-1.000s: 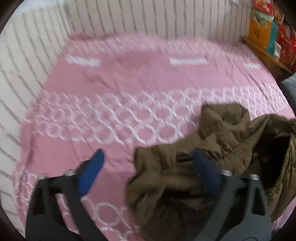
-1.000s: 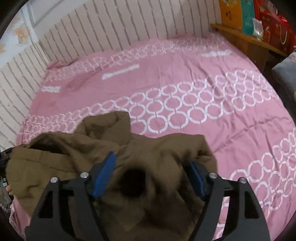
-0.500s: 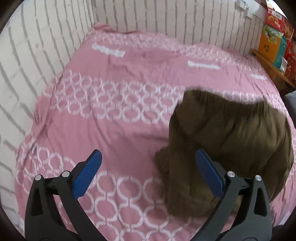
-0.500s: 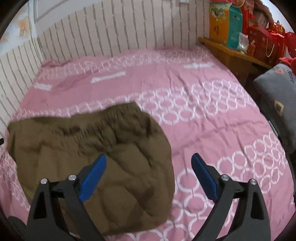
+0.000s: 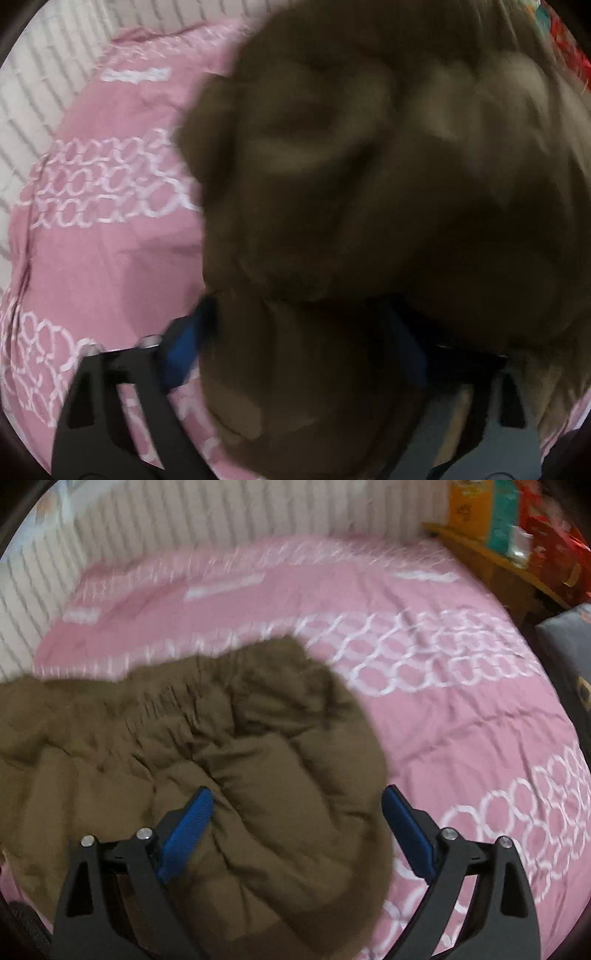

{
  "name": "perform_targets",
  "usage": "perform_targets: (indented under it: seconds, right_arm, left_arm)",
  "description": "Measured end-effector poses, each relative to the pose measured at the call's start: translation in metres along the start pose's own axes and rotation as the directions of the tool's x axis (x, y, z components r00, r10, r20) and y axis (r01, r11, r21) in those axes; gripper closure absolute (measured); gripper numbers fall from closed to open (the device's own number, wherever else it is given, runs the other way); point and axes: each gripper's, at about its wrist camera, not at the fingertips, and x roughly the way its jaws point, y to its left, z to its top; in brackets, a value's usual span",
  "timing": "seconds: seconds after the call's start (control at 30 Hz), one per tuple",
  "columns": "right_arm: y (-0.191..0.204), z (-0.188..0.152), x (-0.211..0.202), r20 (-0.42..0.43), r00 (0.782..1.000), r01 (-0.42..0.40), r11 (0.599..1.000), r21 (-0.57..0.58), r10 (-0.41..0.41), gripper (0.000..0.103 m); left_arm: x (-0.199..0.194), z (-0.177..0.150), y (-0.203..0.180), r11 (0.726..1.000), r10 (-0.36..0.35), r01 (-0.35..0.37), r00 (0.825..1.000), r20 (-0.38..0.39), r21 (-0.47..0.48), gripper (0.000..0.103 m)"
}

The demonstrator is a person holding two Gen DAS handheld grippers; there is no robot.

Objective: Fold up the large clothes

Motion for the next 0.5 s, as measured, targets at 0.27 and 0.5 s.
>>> perform_targets:
  seconds: [0.27,0.5]
  right_arm:
    - [-0.023,0.011,-0.054,0.348,0.936,-0.005,0.989,0.145,-0.046,0.089]
    - [-0.031,0.052,0.012,0.009,0.998,0.06,0.975,0.213,-0.063,0.068]
  left_arm:
    - [-0.021,0.029,0.021,0.993,0.092,-0.084,0.992,0.084,-0.088,0.09]
    - [0.024,0.027,0.022,0.984,0.131,-0.138,0.989,-0.068,-0.114,0.081]
